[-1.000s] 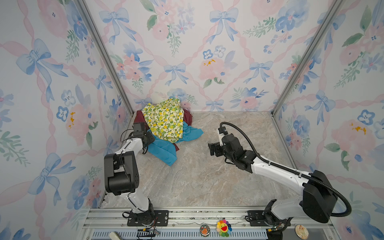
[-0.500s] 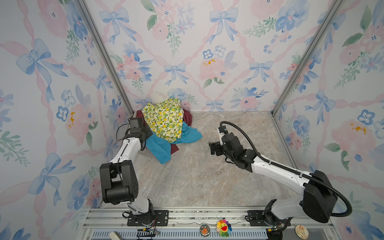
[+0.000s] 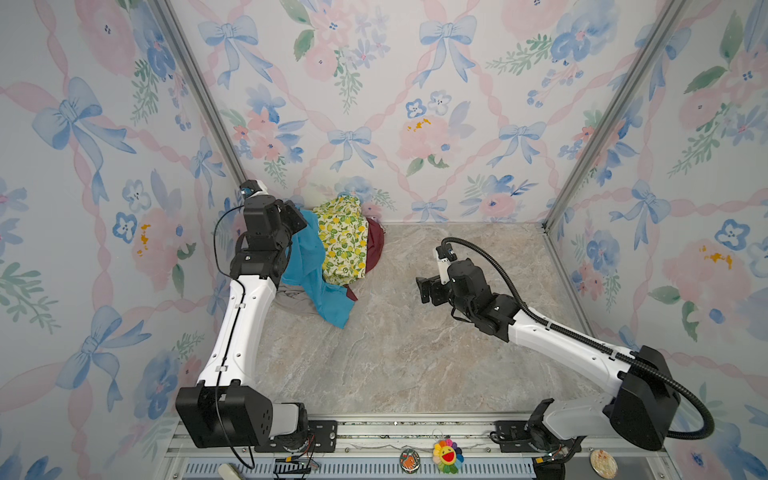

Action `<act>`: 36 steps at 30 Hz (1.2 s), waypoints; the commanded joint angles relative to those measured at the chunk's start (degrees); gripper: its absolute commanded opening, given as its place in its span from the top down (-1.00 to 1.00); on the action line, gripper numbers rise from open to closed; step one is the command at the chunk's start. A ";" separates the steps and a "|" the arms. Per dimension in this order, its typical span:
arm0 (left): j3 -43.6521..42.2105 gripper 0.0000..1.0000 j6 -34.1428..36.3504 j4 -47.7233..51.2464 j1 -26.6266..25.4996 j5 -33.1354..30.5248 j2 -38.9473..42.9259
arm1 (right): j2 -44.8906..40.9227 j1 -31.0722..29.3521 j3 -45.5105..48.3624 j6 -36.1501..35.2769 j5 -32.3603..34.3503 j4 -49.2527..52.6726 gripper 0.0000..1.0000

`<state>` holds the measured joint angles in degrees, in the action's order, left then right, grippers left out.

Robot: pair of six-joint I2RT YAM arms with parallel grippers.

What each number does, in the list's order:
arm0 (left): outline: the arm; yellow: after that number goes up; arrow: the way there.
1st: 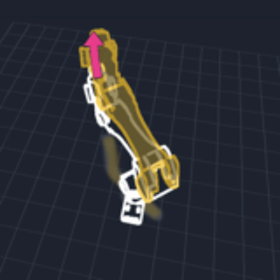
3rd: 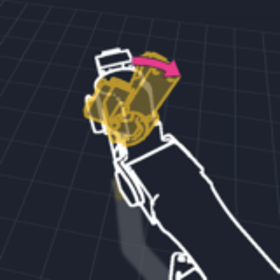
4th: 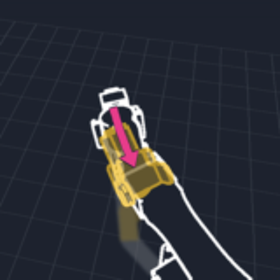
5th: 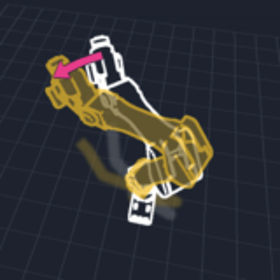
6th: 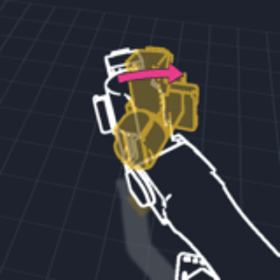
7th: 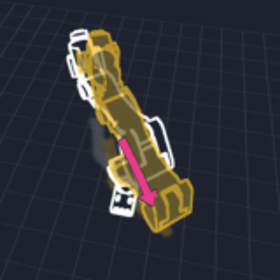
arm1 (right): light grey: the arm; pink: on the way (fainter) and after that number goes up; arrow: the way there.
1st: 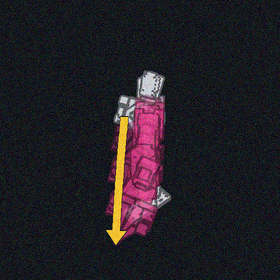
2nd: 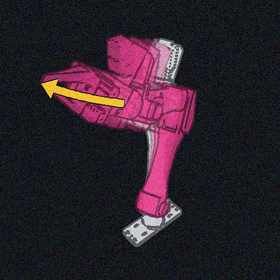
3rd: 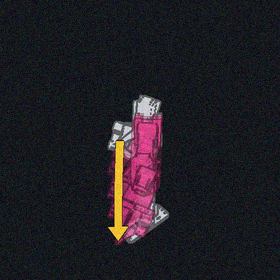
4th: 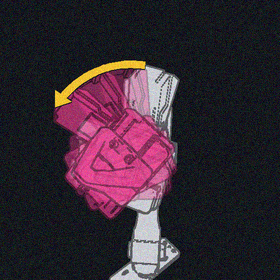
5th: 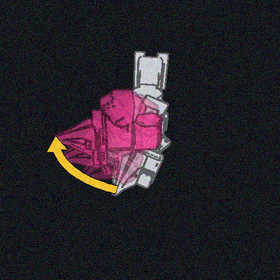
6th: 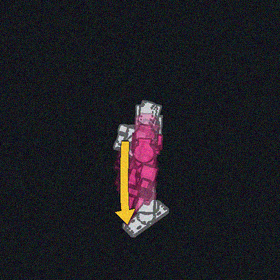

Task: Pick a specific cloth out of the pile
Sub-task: 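Grasp the turquoise cloth with the left gripper and lift it up, then bring the turquoise cloth to the right gripper and grasp it there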

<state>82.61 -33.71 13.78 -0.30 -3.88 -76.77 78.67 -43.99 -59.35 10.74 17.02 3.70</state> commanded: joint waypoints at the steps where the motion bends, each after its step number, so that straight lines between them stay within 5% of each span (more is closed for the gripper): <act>1: 4.55 1.00 -0.07 -1.12 -3.18 -0.53 2.51 | -2.79 -0.59 -1.46 -1.82 -2.86 -1.79 -0.94; 21: 10.74 1.00 1.06 -1.19 -29.82 -0.63 -1.45 | 1.55 -5.10 0.82 -1.46 -10.37 -35.24 -0.94; 30: 7.72 1.00 0.41 -1.30 -36.53 2.82 -1.33 | 7.62 -4.88 -0.05 -1.69 -3.58 -45.14 -0.96; 36: 3.12 1.00 0.59 -1.48 -37.33 5.56 0.80 | 7.14 -4.06 0.41 -2.47 -1.77 -48.47 0.31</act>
<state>87.44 -33.50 13.52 -37.17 -0.34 -78.32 86.50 -48.42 -59.07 8.60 13.28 -38.85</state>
